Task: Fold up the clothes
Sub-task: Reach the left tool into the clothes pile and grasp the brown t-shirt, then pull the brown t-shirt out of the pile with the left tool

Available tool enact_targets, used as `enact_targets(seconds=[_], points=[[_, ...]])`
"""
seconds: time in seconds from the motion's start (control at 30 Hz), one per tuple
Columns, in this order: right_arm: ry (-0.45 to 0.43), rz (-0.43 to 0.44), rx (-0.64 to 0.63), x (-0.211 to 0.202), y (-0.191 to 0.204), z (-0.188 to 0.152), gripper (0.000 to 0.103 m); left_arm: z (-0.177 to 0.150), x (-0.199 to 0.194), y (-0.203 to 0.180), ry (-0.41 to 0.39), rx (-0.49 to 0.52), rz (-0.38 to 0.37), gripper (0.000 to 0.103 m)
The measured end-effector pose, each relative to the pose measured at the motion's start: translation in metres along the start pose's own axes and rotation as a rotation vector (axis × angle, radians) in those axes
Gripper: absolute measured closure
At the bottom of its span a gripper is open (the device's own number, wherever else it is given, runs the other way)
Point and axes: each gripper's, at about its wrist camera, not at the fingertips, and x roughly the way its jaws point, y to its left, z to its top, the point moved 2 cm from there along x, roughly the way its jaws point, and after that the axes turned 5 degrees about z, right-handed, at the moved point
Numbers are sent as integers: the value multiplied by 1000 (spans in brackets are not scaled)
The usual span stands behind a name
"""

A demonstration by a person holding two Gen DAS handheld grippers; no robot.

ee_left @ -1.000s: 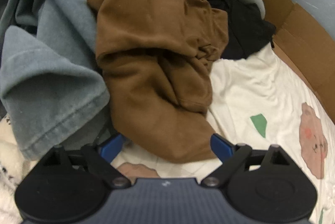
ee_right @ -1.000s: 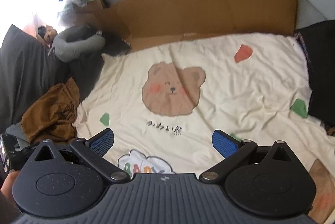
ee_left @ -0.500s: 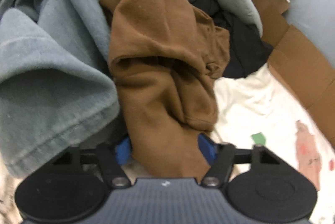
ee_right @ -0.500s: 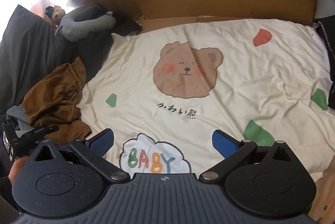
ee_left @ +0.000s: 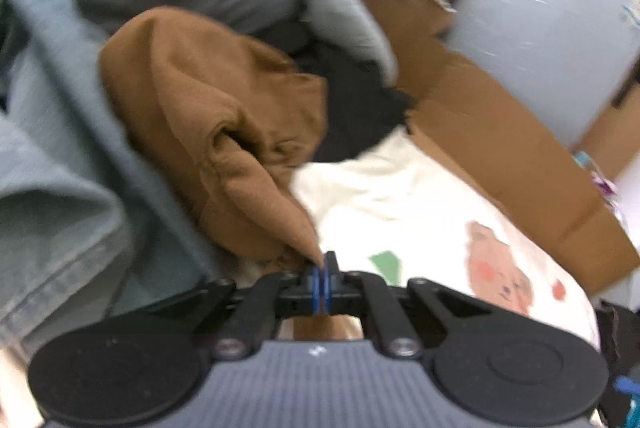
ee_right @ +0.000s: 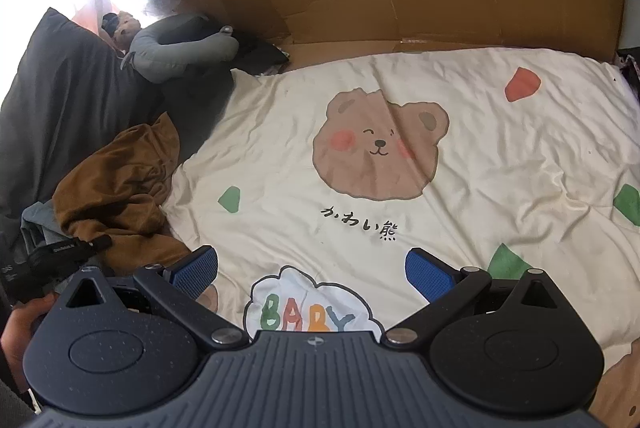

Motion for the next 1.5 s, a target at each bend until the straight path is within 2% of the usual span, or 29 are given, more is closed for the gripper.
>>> enact_targets(seconds=[0.27,0.63,1.2,1.27,1.33,1.43,1.47,1.5], points=[[-11,24,-4,-7,6,-1,0,-12,-26,-56,13,112,-157,101],[-25,67,-12,-16,17,0,0,-51,-43,-117,108,222,-310,101],[25,112,-3,-3,24,-8,1,-110,-56,-105,253,238,-335,102],[28,111,0,-2,24,-9,1,-120,-59,-99,287,253,-311,101],[30,112,3,-2,24,-10,1,-130,-57,-90,334,272,-246,100],[36,112,1,0,24,-11,1,-138,-55,-67,413,243,-178,87],[38,112,0,0,24,-11,1,-136,-57,-62,404,238,-164,75],[39,112,0,1,24,-12,1,-132,-60,-57,388,239,-141,60]])
